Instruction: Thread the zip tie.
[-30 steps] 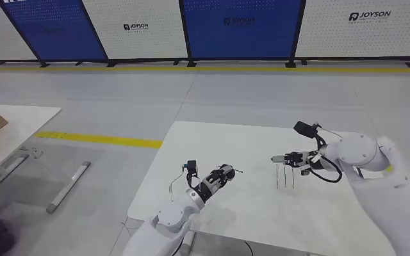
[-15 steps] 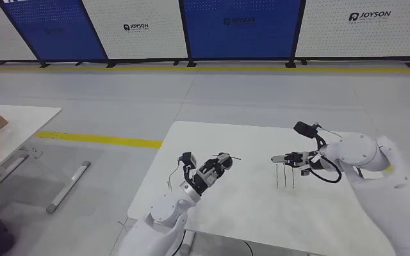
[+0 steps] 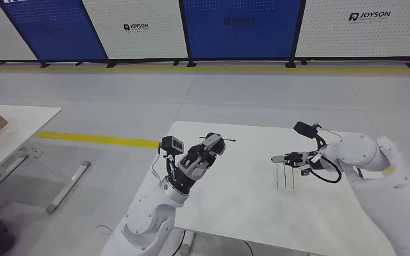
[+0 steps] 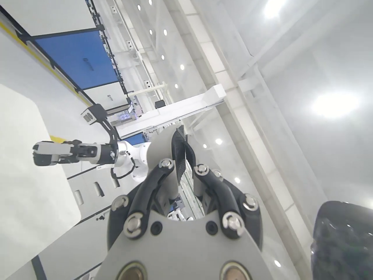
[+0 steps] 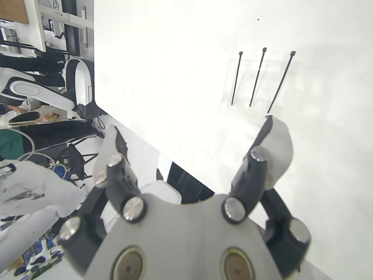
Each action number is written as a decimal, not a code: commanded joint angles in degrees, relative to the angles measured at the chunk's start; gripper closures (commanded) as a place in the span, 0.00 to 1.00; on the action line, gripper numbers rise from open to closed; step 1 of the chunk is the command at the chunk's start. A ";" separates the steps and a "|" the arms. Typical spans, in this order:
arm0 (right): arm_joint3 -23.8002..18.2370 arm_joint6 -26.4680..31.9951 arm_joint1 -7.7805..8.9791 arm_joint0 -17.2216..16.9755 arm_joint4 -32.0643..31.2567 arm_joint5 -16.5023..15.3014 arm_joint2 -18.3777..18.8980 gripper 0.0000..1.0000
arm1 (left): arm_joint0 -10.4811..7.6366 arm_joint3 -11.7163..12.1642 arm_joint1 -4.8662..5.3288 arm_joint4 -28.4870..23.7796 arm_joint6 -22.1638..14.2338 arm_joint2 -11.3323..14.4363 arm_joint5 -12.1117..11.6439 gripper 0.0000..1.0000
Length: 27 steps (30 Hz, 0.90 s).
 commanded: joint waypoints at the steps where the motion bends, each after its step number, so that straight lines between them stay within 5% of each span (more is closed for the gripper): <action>1: 0.00 0.00 0.00 0.00 0.00 0.00 0.00 0.00 | -0.01 0.04 0.01 0.04 -0.09 0.01 0.10 1.00; 7: 0.00 0.00 0.00 0.00 0.00 0.00 0.00 0.00 | -0.01 0.04 0.01 0.04 -0.09 0.01 0.10 1.00; 10: 0.00 0.00 0.00 0.00 0.00 0.00 0.00 0.00 | -0.61 2.00 0.07 2.06 -0.34 0.71 1.69 1.00; 16: 0.00 0.00 0.00 0.00 0.00 0.00 0.00 0.00 | -2.53 8.62 0.12 5.75 -0.57 2.62 5.06 1.00; 27: 0.00 0.00 0.00 0.00 0.00 0.00 0.00 0.00 | -4.89 22.53 0.07 9.63 -0.84 5.80 6.64 1.00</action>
